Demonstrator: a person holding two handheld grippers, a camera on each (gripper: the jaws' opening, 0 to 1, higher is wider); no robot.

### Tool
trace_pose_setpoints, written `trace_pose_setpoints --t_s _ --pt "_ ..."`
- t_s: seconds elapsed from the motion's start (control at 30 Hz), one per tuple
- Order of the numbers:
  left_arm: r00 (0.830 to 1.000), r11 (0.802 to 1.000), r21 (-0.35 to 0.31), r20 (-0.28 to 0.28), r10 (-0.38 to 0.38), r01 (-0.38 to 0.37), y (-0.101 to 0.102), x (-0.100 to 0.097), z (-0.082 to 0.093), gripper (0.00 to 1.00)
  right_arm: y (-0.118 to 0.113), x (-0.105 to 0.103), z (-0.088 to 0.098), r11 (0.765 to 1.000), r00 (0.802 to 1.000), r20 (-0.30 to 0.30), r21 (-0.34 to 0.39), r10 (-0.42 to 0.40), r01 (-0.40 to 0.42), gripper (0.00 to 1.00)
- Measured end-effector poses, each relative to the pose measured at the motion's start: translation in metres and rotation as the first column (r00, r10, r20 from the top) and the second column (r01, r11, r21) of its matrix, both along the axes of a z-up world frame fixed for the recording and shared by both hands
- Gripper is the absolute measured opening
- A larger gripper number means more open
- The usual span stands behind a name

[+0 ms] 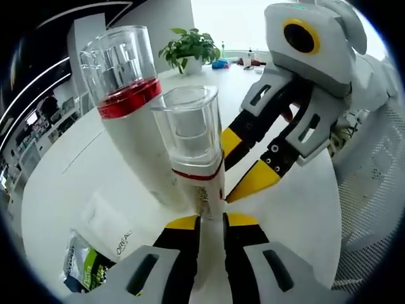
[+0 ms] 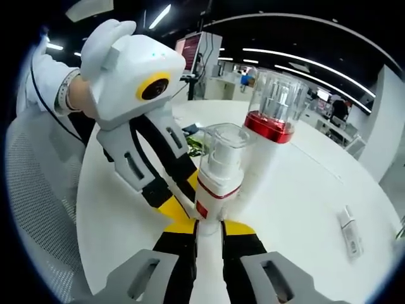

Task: Arrange the skincare products in the storage area until every visible bottle or jar stands upright without overlapping.

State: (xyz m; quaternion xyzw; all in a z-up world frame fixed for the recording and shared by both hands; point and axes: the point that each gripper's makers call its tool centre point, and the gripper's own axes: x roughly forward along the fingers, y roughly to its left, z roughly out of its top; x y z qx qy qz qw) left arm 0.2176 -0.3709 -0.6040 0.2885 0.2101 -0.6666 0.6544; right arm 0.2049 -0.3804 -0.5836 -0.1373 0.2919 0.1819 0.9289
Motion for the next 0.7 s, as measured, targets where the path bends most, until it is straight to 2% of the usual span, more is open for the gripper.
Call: trace_pose_setpoints --t_s 0.47,0.7 --pt "0.999 1.0 -0.01 -0.02 0.025 -0.025 0.0005 0.0009 -0.0017 0.19 -0.0019 0.0002 -0.0017 1.0 1.0 -0.002 -0.001 -0.005 0.005 0.06" --pt "0.998 0.998 -0.03 -0.023 0.058 -0.059 0.0035 0.0078 0.0048 0.2 -0.0056 -0.0003 0.0032 0.999 1.0 0.006 0.039 -0.031 0.03 0.05"
